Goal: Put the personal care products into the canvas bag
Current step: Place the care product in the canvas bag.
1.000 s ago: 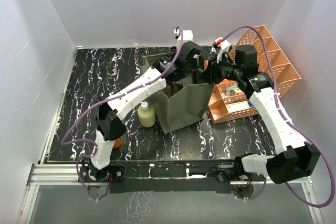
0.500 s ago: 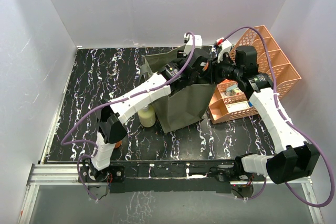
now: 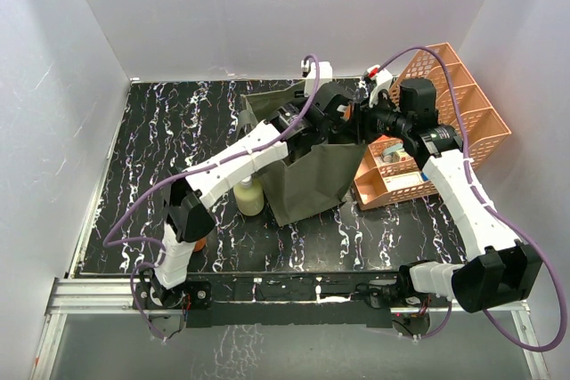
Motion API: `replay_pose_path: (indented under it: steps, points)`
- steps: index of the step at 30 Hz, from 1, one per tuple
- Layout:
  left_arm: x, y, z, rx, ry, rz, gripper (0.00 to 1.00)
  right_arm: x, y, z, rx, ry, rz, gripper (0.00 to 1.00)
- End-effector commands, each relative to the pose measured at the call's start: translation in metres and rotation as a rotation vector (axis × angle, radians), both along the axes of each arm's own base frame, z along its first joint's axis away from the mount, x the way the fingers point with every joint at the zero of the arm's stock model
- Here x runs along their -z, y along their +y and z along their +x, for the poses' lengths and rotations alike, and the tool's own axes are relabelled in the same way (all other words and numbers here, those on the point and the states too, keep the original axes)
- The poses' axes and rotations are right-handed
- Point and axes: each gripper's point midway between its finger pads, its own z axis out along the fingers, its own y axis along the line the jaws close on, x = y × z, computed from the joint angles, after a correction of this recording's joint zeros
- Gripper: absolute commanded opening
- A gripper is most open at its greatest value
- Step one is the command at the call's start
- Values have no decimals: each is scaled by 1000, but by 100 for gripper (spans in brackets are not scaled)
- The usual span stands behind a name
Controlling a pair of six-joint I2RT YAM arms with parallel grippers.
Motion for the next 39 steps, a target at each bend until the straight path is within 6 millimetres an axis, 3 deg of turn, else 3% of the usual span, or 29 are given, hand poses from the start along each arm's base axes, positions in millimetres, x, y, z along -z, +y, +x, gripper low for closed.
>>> replay_pose_path:
  steps: [1, 10, 22, 32, 39]
  points:
    - [-59, 2, 9, -43, -73, -219, 0, -20, 1, -1, -13, -83, 20, 33]
    - [-43, 5, 25, -87, -60, -209, 0, -17, 5, -6, -50, -77, 30, 34]
    - [-1, 1, 44, -70, 10, -172, 0, -17, 8, -10, -77, -79, 35, 34]
    - [42, 10, 54, -67, 69, -161, 0, -15, 7, -12, -77, -84, 28, 34]
    - [63, 6, 58, -17, 81, -136, 5, -14, 6, -13, -78, -84, 26, 34]
